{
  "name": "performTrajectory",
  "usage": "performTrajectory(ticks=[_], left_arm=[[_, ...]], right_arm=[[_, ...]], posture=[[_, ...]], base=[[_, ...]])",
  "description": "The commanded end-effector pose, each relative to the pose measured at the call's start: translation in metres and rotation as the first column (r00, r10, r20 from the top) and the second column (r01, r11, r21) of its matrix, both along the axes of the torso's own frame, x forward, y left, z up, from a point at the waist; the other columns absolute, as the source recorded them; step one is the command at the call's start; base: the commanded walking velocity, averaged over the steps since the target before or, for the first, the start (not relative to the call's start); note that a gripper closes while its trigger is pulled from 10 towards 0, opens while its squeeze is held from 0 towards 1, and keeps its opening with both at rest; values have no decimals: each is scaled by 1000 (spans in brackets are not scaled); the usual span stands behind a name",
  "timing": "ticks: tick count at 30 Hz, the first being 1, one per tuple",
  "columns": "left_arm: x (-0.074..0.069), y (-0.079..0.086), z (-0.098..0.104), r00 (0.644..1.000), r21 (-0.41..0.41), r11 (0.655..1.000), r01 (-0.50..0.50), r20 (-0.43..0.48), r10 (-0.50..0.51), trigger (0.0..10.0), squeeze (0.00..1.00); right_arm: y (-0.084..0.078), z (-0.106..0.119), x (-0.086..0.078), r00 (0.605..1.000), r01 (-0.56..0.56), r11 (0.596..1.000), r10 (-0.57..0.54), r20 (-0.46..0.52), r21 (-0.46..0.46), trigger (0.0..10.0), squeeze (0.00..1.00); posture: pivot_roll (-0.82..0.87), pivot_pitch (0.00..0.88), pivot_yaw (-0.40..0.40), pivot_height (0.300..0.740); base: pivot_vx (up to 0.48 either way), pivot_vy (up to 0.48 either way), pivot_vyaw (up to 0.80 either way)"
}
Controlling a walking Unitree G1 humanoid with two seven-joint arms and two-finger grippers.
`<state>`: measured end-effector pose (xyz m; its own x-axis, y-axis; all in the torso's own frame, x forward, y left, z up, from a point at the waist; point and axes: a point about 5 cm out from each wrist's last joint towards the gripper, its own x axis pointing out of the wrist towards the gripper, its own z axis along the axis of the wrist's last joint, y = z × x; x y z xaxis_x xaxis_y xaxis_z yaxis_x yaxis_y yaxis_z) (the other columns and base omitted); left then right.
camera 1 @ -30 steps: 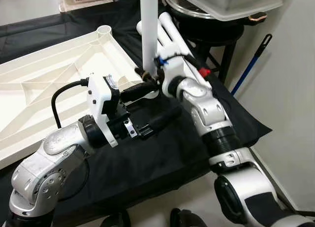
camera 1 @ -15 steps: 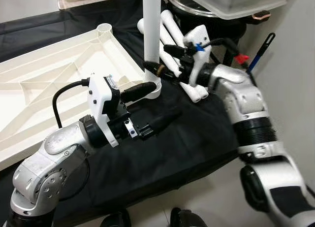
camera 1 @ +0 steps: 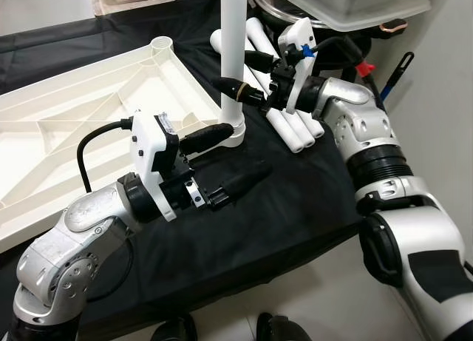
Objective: Building children table
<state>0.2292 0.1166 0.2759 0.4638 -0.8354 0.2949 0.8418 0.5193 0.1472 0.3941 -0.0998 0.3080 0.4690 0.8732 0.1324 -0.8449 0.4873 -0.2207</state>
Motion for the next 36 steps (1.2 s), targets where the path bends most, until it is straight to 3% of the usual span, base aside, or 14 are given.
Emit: performTrajectory(ticks=[1, 2, 13, 19, 25, 29, 32, 34, 36], left_arm=[[-5, 0, -1, 1000, 11, 1000, 13, -7, -13, 10000, 0], [-5, 0, -2, 1000, 11, 1000, 11, -8, -11, 10000, 0], [-5, -1, -3, 1000, 6, 1000, 11, -13, -11, 10000, 0], [-5, -2, -3, 1000, 6, 1000, 12, -13, -12, 10000, 0], [-5, -2, -3, 1000, 2, 1000, 11, -14, -11, 10000, 0], [-5, -3, -3, 1000, 1, 1000, 12, -14, -12, 10000, 0], [-5, -4, -3, 1000, -2, 1000, 15, -13, -15, 10000, 0], [-4, -4, -3, 1000, -6, 1000, 16, -11, -16, 10000, 0], [-4, -4, -3, 1000, -7, 1000, 16, -11, -16, 10000, 0]], right_arm=[[4, 1, -1, 1000, -23, 1000, 23, 13, -12, 6980, 0], [5, 0, -1, 999, -32, 999, 32, 12, -22, 0, 0], [1, -2, 4, 999, 8, 996, -5, 36, -86, 0, 0], [0, -8, 8, 988, 137, 971, -120, 96, -196, 0, 0], [13, -17, 13, 956, 293, 947, -290, 38, -130, 0, 0], [16, -21, 13, 946, 323, 940, -324, 14, -113, 0, 0], [28, -29, 11, 920, 385, 919, -390, -41, -86, 0, 0], [40, -38, 8, 877, 467, 882, -471, -90, -67, 0, 0], [42, -40, 7, 870, 477, 877, -481, -105, -62, 0, 0]], posture=[[50, 260, -45, 740], [50, 261, -47, 740], [35, 267, -49, 740], [31, 266, -52, 740], [23, 265, -52, 740], [22, 265, -52, 740], [20, 259, -54, 740], [17, 256, -62, 740], [17, 256, -62, 740]], base=[[0, 0, 0], [0, 0, 0], [0, 0, 0], [0, 0, 0], [0, 0, 0], [0, 0, 0], [0, 0, 0], [0, 0, 0], [0, 0, 0]])
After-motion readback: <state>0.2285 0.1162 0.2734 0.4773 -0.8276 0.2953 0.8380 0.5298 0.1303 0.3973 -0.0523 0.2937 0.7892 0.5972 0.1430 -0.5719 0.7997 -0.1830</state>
